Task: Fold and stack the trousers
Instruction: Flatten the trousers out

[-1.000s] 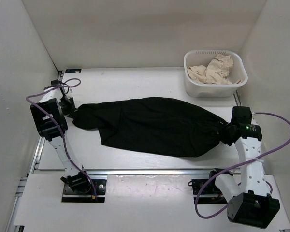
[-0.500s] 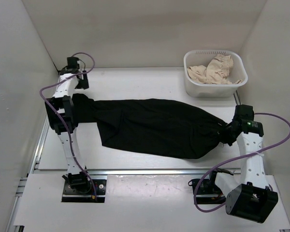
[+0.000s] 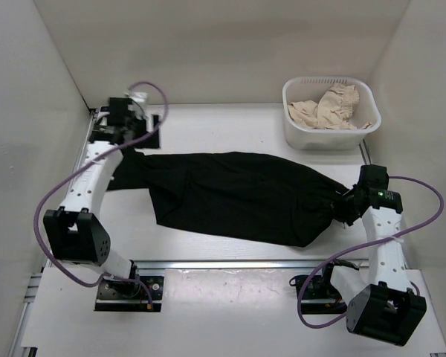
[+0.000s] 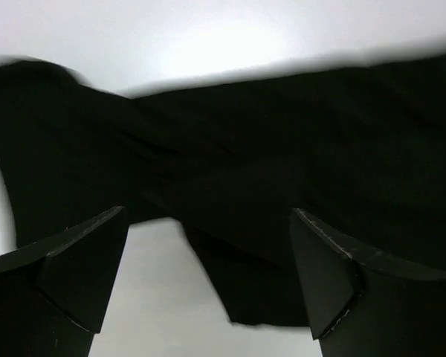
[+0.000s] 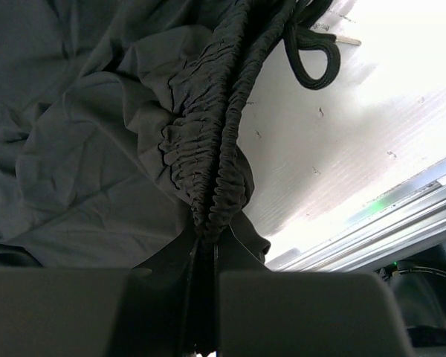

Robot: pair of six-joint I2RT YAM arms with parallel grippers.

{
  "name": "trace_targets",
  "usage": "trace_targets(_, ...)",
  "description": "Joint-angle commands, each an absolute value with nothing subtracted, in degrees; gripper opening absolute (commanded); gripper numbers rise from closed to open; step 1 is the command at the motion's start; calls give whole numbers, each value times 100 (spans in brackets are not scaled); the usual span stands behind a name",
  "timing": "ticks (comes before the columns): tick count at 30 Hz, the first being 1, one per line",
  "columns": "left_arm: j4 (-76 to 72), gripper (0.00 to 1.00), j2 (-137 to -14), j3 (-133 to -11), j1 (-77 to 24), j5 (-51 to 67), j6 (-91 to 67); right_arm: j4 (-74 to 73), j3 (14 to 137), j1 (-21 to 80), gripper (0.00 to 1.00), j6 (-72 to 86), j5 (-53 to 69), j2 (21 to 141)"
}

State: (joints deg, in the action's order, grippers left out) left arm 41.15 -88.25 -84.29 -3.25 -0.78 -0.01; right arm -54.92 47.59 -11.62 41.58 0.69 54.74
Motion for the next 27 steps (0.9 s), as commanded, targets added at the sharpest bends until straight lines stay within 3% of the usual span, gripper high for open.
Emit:
trace_targets(1,4825,100,-9272,-7560,-931,519,0,-5273,4693,-1187,0,4157,211,5440)
trace_targets(11,4465,99,-9702,-7137,-1723,414,0,-5335,4580,-1187,0,4157,158,5388)
trace_targets(18,4324,66,-10300,-6979,-1802,-237,0,-5388,4465,-1187,0,4157,-18,5273)
trace_targets(19,4246,49,-10362,-7031,-1706,-237,0,-5388,4465,-1187,0,4157,-18,5273)
trace_targets(22,4245,14,-10101,-7337,-1225,226,0,-5388,4578,-1187,0,4104,-18,5273)
trace_targets(27,4359,14,-9204,-7734,-204,273,0,-5555,4719,-1187,0,3982,-210,5221)
